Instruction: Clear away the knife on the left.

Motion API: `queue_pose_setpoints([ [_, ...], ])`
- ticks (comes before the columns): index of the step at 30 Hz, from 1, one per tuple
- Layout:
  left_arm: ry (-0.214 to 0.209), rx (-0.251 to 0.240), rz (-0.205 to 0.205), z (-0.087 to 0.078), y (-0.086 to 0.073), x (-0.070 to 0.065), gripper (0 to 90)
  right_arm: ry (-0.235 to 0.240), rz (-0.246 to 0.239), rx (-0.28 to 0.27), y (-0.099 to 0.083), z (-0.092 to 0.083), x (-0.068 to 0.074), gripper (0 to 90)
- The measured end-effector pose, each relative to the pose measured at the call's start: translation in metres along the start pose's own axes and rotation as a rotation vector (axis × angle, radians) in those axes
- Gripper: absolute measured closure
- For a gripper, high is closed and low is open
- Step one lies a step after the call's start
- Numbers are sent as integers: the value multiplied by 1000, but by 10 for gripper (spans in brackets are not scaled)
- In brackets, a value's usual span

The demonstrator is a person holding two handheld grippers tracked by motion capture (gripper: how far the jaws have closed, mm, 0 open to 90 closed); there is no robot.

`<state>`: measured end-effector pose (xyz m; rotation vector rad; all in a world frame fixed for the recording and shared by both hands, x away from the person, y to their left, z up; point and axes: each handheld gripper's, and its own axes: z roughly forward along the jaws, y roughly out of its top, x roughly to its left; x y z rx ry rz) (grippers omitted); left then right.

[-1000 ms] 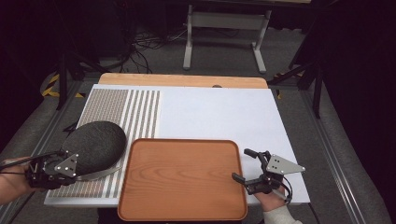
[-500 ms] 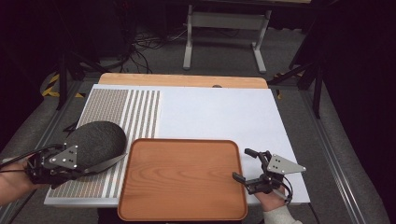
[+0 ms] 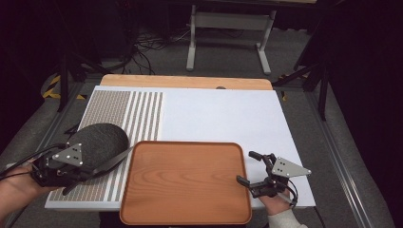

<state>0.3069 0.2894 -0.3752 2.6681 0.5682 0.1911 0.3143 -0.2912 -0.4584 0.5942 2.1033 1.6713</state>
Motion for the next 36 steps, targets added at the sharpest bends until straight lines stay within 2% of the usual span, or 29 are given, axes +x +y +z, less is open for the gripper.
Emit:
queue_pose_setpoints([
  [4, -10, -43, -15, -1, 5, -2, 801, 0, -3, 1, 0, 0, 0, 43],
  [9, -34, -123, -49, 0, 13, -5, 802, 1, -3, 2, 0, 0, 0, 43],
  [14, -56, -164, -72, 5, 20, -8, 801, -1, -5, 3, 0, 0, 0, 43],
  [24, -90, -223, -99, 17, 32, -18, 802, -1, -7, 3, 0, -1, 0, 43],
  [29, -93, -231, -112, 21, 41, -24, 801, -2, -11, 5, 0, -1, 0, 43],
  [36, -124, -249, -142, 33, 55, -31, 801, -3, -11, 1, 0, -3, 0, 43],
])
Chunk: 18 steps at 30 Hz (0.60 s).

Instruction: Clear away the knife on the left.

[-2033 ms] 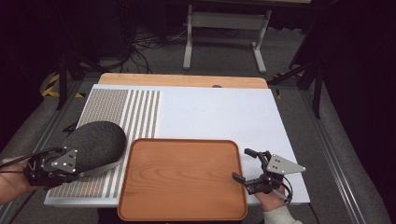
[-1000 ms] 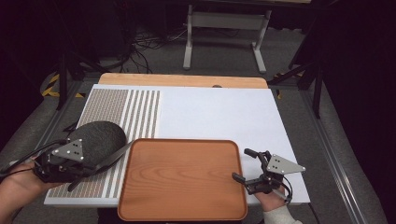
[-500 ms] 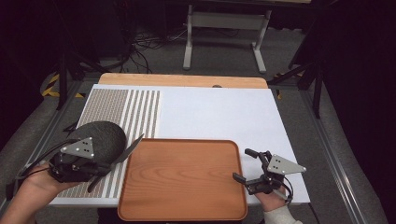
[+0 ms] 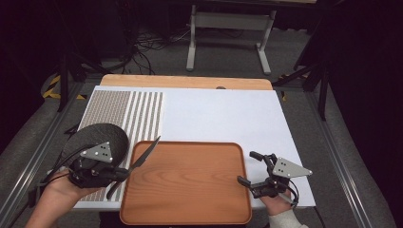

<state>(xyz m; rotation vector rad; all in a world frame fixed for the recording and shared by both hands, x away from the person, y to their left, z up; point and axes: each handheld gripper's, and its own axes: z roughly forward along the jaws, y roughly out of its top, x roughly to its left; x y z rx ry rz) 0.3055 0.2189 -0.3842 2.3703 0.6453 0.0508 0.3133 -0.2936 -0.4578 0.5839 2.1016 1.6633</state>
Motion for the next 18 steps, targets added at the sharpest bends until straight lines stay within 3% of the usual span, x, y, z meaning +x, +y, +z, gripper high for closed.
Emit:
queue_pose_setpoints([
  [16, -47, -22, -35, 27, 4, -5, 801, 3, -6, 3, 0, 0, 1, 43],
  [18, -57, -27, -56, 30, 4, -4, 801, 5, -5, 2, 0, 0, 1, 43],
])
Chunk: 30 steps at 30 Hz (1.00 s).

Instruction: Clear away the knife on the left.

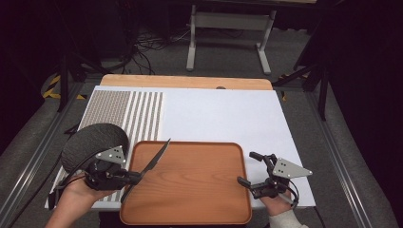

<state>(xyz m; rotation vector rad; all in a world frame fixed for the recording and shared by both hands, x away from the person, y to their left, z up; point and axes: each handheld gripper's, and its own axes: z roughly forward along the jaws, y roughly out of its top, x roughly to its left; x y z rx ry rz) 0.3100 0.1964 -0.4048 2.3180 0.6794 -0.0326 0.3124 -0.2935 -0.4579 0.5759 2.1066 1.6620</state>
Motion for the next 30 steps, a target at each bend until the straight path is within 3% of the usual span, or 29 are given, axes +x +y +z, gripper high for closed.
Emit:
queue_pose_setpoints([
  [4, -9, 12, -19, 7, 0, 0, 801, 4, 5, -4, 0, 0, 0, 43],
  [12, -9, 83, -61, 31, 2, -3, 801, 6, 7, -3, 0, 0, -1, 43],
  [30, 26, 193, -143, 49, 6, -9, 801, 7, 6, -3, 0, 0, -1, 43],
])
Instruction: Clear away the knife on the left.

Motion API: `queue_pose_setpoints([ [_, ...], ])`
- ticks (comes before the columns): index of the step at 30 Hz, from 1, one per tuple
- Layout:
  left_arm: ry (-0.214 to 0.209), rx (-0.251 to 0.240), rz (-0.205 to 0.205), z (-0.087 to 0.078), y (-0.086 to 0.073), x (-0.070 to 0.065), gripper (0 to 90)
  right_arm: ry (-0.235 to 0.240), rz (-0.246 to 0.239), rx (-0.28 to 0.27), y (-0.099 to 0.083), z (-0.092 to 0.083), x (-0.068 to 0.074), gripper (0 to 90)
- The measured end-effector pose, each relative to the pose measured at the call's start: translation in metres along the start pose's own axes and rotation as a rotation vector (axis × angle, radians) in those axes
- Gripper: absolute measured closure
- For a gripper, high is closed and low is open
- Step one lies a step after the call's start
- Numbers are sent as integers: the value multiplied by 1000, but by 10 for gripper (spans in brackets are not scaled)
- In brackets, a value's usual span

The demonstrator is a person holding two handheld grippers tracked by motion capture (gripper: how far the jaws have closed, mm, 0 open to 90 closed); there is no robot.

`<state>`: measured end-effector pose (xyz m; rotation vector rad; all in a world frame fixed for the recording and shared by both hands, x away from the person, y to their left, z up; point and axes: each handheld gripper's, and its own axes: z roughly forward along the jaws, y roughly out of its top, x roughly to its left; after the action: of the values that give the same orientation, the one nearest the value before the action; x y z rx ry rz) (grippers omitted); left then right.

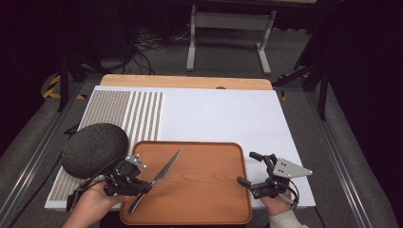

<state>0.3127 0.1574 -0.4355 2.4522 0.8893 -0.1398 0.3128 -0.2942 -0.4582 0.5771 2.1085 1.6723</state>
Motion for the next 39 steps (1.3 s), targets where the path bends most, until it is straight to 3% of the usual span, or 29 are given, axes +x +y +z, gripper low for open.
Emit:
queue_pose_setpoints([
  [11, 32, 63, -18, 6, 2, -1, 800, 0, -1, 1, 0, 0, 0, 43],
  [15, 25, 94, -22, 11, 3, -2, 799, 3, -2, 2, 0, 0, 0, 43],
  [39, 49, 143, -32, 26, 5, -2, 795, 1, -7, 5, 0, 0, 1, 44],
])
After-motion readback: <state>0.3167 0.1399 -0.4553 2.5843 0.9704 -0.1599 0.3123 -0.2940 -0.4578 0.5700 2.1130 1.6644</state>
